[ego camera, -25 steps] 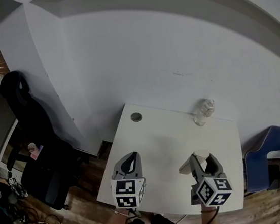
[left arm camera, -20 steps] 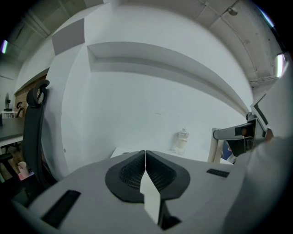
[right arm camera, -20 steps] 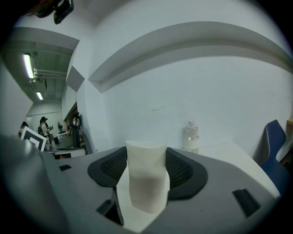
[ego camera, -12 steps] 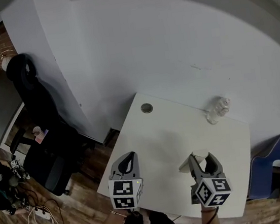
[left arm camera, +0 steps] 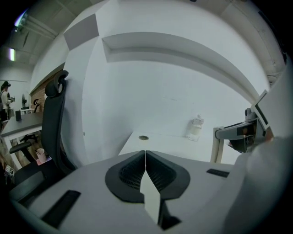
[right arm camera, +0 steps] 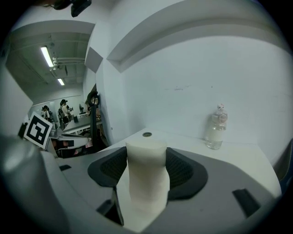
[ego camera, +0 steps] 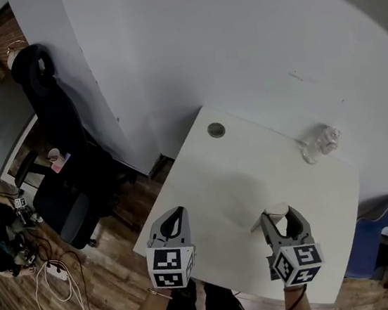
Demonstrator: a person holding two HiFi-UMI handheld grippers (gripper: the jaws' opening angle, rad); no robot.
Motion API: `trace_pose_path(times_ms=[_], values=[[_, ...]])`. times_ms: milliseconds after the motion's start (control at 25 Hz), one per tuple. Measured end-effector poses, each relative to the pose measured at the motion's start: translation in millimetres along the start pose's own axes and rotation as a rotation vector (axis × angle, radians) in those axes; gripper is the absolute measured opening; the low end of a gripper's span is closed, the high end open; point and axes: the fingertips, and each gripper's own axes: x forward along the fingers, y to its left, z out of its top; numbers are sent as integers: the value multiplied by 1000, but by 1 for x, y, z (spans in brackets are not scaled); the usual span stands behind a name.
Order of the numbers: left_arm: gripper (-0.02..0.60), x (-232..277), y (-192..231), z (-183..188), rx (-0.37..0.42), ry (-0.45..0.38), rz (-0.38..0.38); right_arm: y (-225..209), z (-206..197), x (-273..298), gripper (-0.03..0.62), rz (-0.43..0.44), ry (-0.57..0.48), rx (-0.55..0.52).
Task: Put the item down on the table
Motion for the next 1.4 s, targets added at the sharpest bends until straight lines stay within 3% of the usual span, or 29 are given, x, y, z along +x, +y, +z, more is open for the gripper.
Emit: trace_pose_path(times_ms=[800, 1400], values=[[21, -10, 8, -25, -43, 36, 75, 32, -18, 25, 285, 211, 137, -280], [21, -19, 31, -26, -49, 34, 128, 53, -19, 49, 285, 334, 187, -395]])
